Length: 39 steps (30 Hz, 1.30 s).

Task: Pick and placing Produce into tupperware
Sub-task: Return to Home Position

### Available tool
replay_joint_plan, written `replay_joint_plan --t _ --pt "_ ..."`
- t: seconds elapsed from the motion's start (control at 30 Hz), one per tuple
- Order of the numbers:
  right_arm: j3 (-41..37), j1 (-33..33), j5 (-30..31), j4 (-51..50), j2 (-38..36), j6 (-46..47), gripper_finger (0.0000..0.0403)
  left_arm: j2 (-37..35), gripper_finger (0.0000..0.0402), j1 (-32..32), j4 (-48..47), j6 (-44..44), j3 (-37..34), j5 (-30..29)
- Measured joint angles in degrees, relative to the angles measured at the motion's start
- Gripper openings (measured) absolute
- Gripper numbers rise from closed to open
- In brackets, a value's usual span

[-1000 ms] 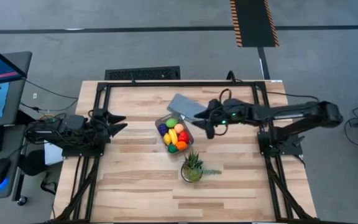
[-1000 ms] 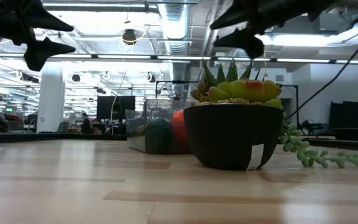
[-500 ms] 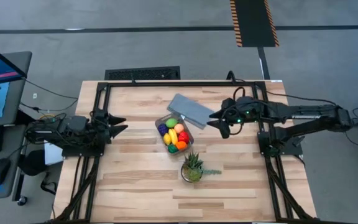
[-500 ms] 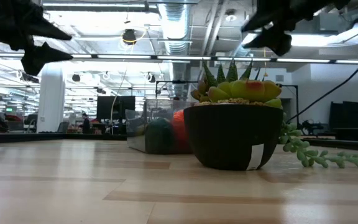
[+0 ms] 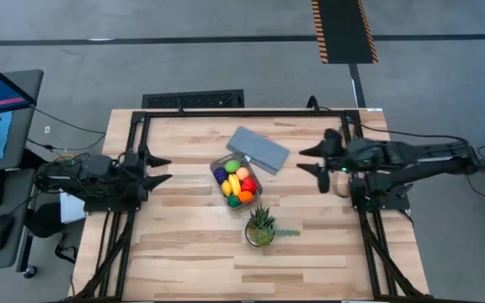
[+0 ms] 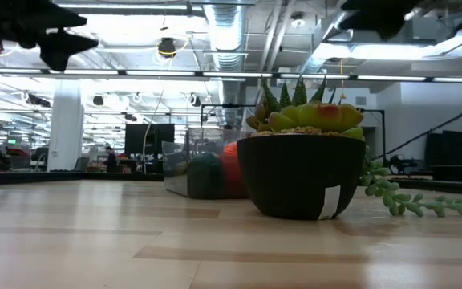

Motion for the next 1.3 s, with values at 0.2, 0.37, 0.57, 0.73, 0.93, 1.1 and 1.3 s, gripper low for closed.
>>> replay_joint_plan --t 0.2,0.37,0.57,0.73,0.93,1.1,1.3 --pt "-9.0 3.7 1.7 11.1 -13.0 -3.6 0.0231 0.0 0.0234 0.0 2.5 7.9 0.0 -0.5" --pt "-17.4 6.5 1.3 16.4 -22.3 -2.5 0.0231 0.0 0.0234 0.0 5.0 12.9 0.0 2.1" --pt "-23.7 8.4 2.2 20.9 -27.4 -2.9 0.0231 -0.1 0.0234 0.0 6.2 17.0 0.0 3.8" --pt "-26.5 8.3 2.8 23.3 -30.4 -3.7 0.023 -0.2 0.0234 0.0 6.9 19.2 0.0 4.7" --pt "-27.0 8.3 2.9 24.4 -32.6 -5.5 0.0231 -0.2 0.0234 0.0 7.1 19.3 0.0 6.2" --pt "-27.0 8.3 2.9 24.8 -32.7 -5.8 0.023 -0.2 0.0234 0.0 21.5 21.4 -6.9 5.6" --pt "-27.0 9.5 2.8 27.6 -32.6 -5.6 0.023 0.1 0.0234 0.0 37.5 20.5 -15.7 6.1"
